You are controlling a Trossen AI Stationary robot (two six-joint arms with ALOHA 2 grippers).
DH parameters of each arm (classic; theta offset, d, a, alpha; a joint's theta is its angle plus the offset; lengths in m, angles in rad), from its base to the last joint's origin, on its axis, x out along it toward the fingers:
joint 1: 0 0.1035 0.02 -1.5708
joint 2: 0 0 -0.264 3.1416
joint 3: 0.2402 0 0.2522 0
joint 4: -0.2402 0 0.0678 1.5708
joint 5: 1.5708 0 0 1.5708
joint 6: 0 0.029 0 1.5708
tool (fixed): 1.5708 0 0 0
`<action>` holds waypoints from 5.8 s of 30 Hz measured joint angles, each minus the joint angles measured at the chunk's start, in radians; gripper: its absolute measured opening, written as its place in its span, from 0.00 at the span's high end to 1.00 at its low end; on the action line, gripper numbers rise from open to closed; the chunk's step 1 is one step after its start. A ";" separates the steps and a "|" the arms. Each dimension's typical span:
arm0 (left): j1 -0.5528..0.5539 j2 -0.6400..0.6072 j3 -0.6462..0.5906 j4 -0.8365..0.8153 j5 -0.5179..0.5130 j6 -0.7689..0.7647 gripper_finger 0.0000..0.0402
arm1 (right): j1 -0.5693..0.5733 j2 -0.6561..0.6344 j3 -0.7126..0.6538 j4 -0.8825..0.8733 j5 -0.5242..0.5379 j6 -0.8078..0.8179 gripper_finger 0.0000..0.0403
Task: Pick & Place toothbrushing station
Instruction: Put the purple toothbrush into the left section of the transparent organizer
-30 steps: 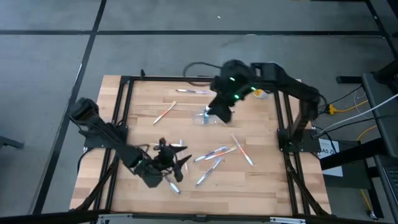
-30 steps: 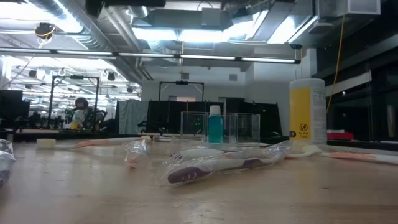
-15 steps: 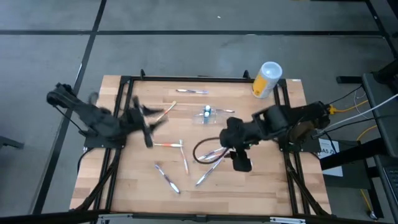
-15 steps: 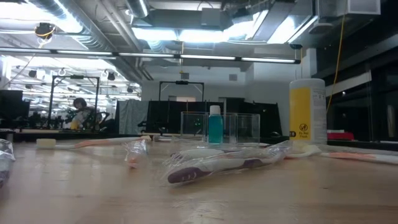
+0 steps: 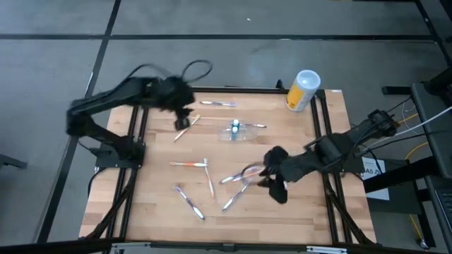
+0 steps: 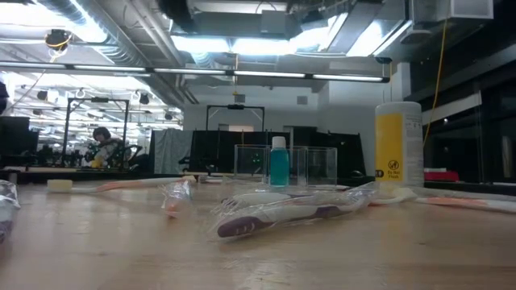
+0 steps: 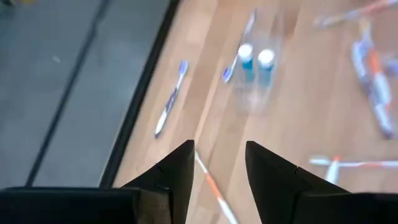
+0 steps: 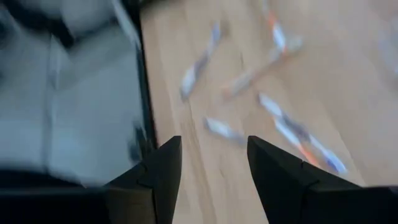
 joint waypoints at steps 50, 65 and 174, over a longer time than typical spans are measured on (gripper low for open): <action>0.371 1.172 0.712 0.020 0.436 0.333 0.66 | 0.050 -0.164 -0.053 0.197 0.375 0.081 0.54; 0.346 1.207 0.715 0.082 0.341 0.286 0.83 | 0.051 -0.164 -0.053 0.191 0.356 0.081 0.54; -0.229 -0.110 -0.012 0.876 0.154 -0.067 1.00 | 0.380 -0.192 -0.054 0.459 0.704 -0.043 0.54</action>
